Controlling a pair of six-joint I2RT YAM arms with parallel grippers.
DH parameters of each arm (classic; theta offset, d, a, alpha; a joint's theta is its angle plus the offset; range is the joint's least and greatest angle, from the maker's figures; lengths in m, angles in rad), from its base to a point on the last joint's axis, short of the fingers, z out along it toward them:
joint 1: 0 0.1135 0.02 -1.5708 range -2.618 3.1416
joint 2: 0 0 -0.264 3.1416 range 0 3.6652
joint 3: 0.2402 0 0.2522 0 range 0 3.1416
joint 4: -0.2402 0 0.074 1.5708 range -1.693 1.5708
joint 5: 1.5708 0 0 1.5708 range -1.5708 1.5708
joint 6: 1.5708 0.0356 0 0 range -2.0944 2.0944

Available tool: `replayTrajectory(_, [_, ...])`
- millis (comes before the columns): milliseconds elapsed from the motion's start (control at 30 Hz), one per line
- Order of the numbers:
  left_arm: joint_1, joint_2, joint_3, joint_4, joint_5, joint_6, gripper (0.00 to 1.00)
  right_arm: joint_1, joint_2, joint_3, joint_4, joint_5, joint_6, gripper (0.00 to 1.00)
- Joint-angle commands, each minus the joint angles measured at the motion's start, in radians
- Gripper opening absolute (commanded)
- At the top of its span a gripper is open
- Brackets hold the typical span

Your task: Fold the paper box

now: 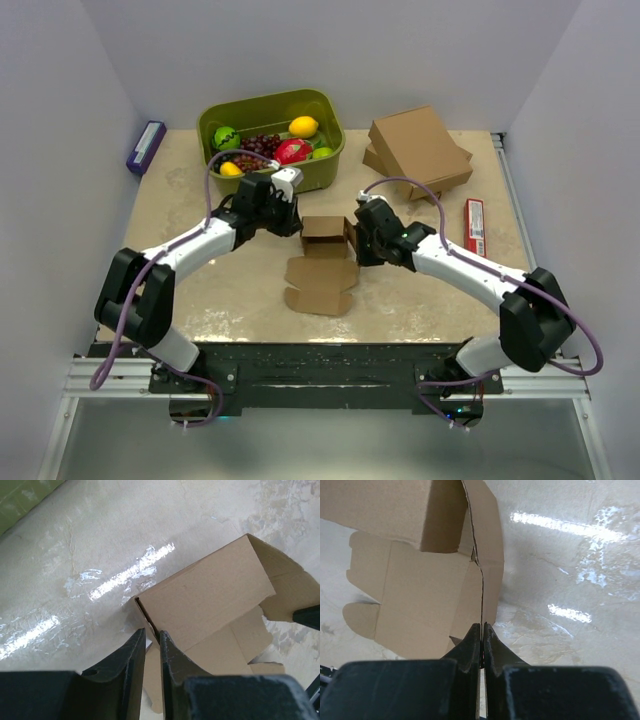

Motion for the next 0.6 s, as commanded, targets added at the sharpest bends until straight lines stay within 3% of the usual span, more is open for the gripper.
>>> replayTrajectory(0, [-0.030, -0.024, 0.025, -0.062, -0.067, 0.048, 0.22, -0.028, -0.008, 0.083, -0.049, 0.045, -0.076, 0.00])
replayTrajectory(200, [-0.060, -0.029, 0.032, -0.073, -0.124, 0.074, 0.22, -0.051, 0.030, 0.126, -0.083, 0.004, -0.124, 0.00])
replayTrajectory(300, [-0.064, -0.050, 0.025, -0.035, -0.088, 0.071, 0.30, -0.052, 0.040, 0.126, -0.072, -0.013, -0.127, 0.00])
replayTrajectory(433, [-0.064, -0.088, 0.033, 0.022, -0.061, 0.065, 0.57, -0.051, 0.020, 0.109, -0.049, -0.026, -0.139, 0.00])
replayTrajectory(567, [-0.064, -0.139, 0.087, 0.030, -0.114, 0.079, 0.71, -0.052, 0.012, 0.102, -0.051, -0.019, -0.167, 0.00])
